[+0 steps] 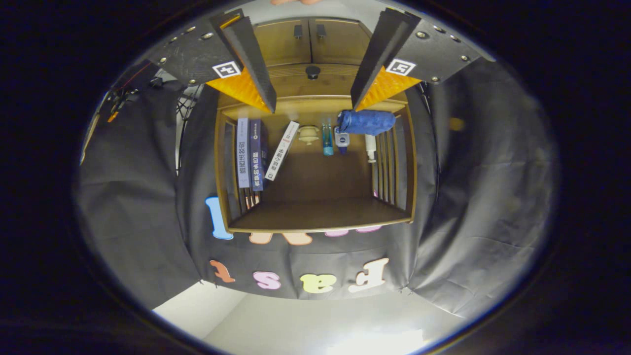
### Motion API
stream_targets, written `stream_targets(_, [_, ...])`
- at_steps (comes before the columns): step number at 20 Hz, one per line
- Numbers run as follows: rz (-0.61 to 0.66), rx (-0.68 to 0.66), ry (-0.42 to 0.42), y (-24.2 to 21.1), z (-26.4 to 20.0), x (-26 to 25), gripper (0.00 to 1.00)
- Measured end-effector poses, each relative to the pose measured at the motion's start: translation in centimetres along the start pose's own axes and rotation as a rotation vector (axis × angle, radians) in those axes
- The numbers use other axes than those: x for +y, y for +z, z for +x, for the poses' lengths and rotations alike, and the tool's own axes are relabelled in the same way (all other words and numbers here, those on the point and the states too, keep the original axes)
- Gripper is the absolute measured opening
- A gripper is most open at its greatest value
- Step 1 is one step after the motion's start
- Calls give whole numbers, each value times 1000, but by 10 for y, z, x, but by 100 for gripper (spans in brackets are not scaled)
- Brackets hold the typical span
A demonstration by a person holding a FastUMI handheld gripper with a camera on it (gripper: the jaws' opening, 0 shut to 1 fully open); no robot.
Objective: Pull open the drawer, take out the items inside it, and place them on the countertop above the cabinet.
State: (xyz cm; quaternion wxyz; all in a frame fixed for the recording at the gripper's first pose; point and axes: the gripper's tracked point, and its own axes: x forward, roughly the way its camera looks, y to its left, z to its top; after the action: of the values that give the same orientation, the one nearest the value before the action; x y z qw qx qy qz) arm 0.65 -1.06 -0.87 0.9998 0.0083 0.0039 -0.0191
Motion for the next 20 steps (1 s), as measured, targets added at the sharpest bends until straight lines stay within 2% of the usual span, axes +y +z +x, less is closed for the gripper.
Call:
stream_targets(6, [-2, 4, -88, -25, 28, -18, 93])
stream_targets(10, [20, 58, -23, -57, 64, 0, 94])
stream_targets(14, [80, 121, 2, -97, 105, -1, 94])
stream_targets(20, [81, 301, 34, -172, 162, 1, 89])
